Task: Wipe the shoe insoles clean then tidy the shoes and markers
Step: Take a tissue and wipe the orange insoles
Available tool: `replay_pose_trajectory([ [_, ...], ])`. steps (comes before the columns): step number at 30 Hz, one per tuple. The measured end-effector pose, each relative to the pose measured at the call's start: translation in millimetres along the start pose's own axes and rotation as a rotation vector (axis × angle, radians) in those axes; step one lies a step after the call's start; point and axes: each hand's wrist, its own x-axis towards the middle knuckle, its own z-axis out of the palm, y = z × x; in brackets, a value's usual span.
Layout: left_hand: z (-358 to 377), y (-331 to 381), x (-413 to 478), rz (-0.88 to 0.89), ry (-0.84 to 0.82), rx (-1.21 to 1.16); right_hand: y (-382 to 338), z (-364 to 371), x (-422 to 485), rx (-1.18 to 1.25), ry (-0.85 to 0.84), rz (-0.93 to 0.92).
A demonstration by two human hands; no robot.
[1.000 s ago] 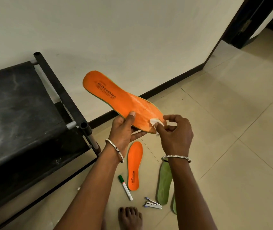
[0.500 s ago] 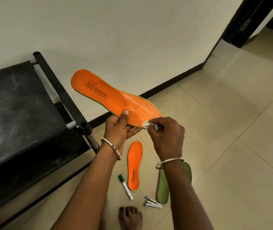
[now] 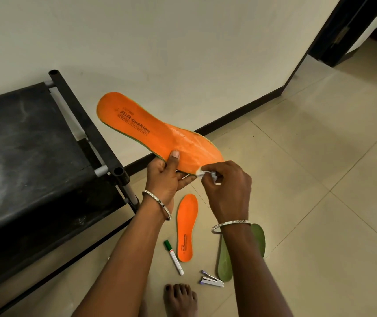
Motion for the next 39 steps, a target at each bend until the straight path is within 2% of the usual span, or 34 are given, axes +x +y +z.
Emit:
replay_pose_trajectory([
  [3,0.4,0.5,0.0,0.004,0.002,-0.009,6.1,-0.6,0.6,-0.035,0.018,0.043],
  [7,2.3,-0.7,-1.9,-0.009,-0.006,-0.005,-12.1,7.0,-5.1,-0.013,0.028,0.001],
  [12,1.3,-5.7,-0.6,-0.011,0.004,0.076,-22.9,10.1,-8.5,0.001,-0.046,-0.07],
  [19,2.7,-0.7,0.8,-0.033,0.014,-0.028,4.0,-1.2,1.2,-0.032,0.032,0.046],
  [27,3.7,-7.1,0.3,-0.027,0.021,0.068,-31.5,12.9,-10.1,-0.028,-0.07,-0.092],
  [34,3.4,-3.7,1.3,-0.044,0.028,-0.015,2.7,0.9,-0.6,-0.021,0.045,0.022],
  [39,7.1,-7.3,-1.3,-0.047,0.025,0.034,-21.2,11.4,-9.1,-0.055,0.01,-0.031],
])
